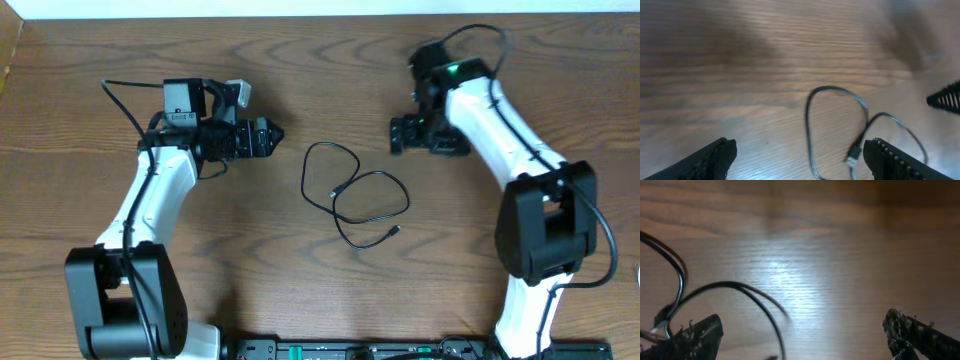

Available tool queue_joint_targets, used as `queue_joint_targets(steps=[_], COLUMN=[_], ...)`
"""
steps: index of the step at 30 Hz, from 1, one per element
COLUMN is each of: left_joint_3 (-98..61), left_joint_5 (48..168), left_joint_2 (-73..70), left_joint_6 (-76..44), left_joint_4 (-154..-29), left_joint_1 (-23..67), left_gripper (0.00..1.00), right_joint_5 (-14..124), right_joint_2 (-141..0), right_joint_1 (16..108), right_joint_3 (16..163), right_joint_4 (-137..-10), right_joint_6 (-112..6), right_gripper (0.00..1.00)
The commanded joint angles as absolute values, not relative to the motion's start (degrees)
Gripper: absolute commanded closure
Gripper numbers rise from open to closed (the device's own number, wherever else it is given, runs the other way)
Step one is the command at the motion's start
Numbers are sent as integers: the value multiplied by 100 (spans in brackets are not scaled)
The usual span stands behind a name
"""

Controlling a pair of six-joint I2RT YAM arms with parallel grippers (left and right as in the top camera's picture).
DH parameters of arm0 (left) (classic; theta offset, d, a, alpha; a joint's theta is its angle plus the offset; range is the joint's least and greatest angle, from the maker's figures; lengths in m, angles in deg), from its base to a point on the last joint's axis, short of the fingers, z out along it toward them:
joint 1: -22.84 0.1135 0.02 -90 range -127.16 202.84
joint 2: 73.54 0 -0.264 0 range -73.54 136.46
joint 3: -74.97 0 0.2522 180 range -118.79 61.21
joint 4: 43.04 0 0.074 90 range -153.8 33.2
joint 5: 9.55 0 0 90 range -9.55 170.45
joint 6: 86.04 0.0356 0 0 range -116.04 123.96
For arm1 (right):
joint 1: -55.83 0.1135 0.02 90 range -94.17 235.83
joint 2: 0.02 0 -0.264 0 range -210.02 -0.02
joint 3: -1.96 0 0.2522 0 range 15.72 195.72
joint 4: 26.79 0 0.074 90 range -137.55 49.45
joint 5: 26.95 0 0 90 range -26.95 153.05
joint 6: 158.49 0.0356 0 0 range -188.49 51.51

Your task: Untangle cables

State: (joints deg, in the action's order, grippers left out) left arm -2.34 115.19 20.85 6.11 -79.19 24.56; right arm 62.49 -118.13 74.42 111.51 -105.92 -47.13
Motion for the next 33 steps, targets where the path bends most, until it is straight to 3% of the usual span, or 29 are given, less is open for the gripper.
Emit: queue_joint_targets(steps=[1,13,33], left_joint_3=[-277,-277,-277], left_joint_5=[11060,11062,11086], left_joint_2=[1676,1254,1250], left_joint_6=[823,871,952], left_joint_4=[-7974,-8258,-8488], left_joint_1=[2438,2438,2438], left_gripper=[13,13,13], right_joint_5=[6957,7276,7362], right_joint_2=[-11579,-11574,-11574], right_joint_1=[7844,9103,9269], right_joint_3=[10871,10351,9680], right_joint_4=[-10581,-10307,-10286], right_joint_6=[-3690,-2477,-1423], right_gripper=[1,1,1])
